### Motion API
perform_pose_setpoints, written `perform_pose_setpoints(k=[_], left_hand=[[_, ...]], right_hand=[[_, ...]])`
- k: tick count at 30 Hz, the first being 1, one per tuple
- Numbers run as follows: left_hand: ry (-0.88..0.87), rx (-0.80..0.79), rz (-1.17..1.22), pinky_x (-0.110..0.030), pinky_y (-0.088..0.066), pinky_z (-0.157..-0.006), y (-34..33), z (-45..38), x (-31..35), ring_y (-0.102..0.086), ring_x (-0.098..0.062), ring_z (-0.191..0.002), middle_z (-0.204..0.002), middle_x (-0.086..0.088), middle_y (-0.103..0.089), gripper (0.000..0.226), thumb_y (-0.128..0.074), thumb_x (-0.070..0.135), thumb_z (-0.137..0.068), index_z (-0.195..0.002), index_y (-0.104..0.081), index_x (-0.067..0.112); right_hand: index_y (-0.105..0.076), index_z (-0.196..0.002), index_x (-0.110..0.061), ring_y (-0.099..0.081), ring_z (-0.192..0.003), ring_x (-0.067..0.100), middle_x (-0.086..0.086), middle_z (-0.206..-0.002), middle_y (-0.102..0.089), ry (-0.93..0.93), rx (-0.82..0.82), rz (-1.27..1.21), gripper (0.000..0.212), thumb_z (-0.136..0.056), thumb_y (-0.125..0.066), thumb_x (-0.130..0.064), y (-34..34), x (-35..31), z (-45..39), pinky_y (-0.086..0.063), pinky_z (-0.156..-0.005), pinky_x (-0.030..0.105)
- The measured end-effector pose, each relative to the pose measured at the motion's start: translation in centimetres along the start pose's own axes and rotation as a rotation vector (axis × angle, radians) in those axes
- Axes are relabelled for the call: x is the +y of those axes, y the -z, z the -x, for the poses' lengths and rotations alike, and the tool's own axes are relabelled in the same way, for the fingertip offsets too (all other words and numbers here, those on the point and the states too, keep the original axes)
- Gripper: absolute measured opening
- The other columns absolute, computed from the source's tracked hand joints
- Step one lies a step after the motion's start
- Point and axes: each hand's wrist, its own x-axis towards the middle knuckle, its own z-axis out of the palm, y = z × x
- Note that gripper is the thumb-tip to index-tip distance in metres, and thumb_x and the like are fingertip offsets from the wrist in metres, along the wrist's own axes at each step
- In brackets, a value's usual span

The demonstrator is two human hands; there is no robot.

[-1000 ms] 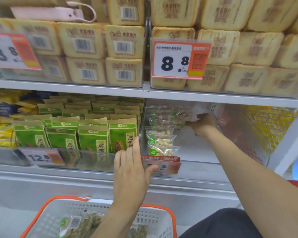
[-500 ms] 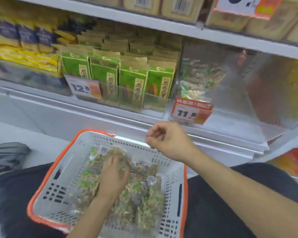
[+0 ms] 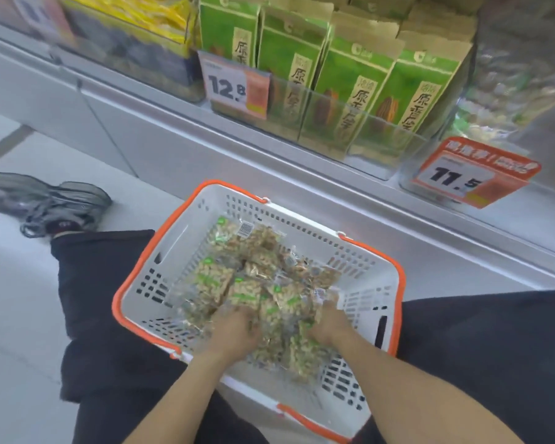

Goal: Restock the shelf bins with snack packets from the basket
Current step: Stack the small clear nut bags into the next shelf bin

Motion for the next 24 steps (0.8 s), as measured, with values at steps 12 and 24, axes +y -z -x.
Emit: perform_pose_setpoints(k=[12, 24], left_hand=[[0.273, 0.076, 0.363, -0.013, -0.036, -0.046, -4.1, -6.8, 5.3, -0.050, -0.004, -0.061, -0.073, 0.006, -0.053, 0.021, -0.065, 0.028, -0.094, -0.095, -0.050, 0.013], [0.280, 0.096, 0.658, -0.021, -0.044, -0.053, -3.9, -6.7, 4.0, -0.055, -0.013, -0.055, -0.062, 0.000, -0.058, 0.025, -0.087, 0.009, -0.072, -0.069, -0.062, 0.009]], right_hand=[[-0.046, -0.143, -0.018, -0.067, -0.101, 0.023, 0.001, -0.109, -0.067, -0.162, 0.062, -0.705, 0.098, -0.057, -0.094, -0.012, 0.7, 2.2, -2.6, -0.057, -0.092, 0.045], [-0.052, -0.136, -0.021, -0.053, -0.119, 0.010, -0.009, -0.124, -0.056, 0.205, -0.045, -0.519, 0.097, -0.051, -0.099, -0.020, 0.1, -0.4, -2.0, -0.039, -0.094, 0.017]])
